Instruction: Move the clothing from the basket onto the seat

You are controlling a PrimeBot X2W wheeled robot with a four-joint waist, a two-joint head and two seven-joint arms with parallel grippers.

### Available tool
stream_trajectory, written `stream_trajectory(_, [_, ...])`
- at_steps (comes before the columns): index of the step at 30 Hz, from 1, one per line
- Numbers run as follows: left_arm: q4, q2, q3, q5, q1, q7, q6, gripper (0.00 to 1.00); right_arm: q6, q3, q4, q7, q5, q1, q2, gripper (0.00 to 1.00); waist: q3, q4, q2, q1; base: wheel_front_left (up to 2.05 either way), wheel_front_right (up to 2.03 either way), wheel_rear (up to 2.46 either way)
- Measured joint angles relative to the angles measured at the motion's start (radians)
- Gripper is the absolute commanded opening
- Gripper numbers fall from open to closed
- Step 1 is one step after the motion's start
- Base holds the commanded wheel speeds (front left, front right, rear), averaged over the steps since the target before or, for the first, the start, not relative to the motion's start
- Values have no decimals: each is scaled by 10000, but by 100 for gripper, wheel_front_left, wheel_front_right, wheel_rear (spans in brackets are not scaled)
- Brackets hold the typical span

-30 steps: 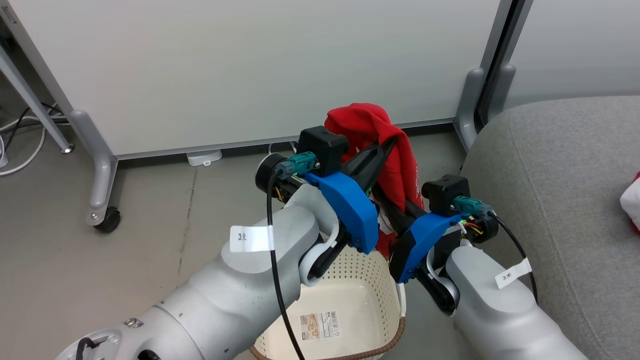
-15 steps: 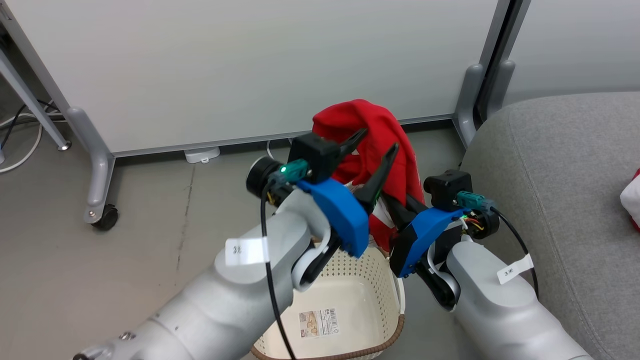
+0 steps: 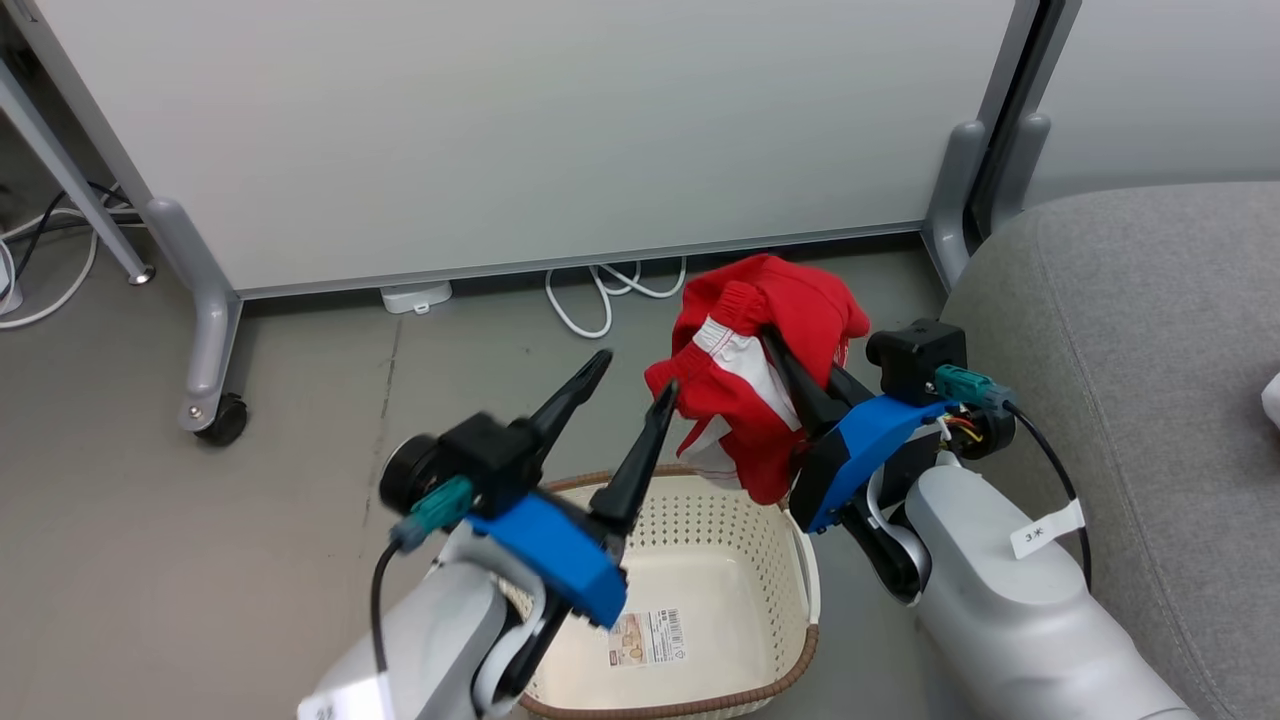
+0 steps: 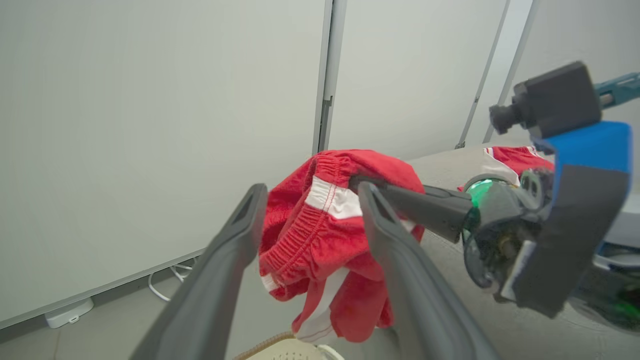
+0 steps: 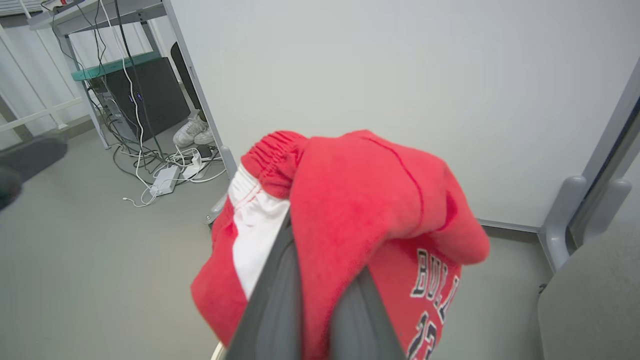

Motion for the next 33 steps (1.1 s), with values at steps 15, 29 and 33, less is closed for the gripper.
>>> stream_trajectory(15, [-1360,-29,3419,2681,3515,0,-617,100,0,-299,-288,-2,-332,342,0,0,-52,-78,0,0,0,0,0])
stream_trajectory(29, [-1532,-332,4201,3047,4193,0,-665,100,0,-531,-366,-2,-385,620,0,0,-116,-283,0,0,0,0,0])
stream_trajectory(33, [-1563,-322,4211,3049,4210,-2,-665,100,0,-585,-426,-2,-403,616,2,0,-58,-571,0,0,0,0,0])
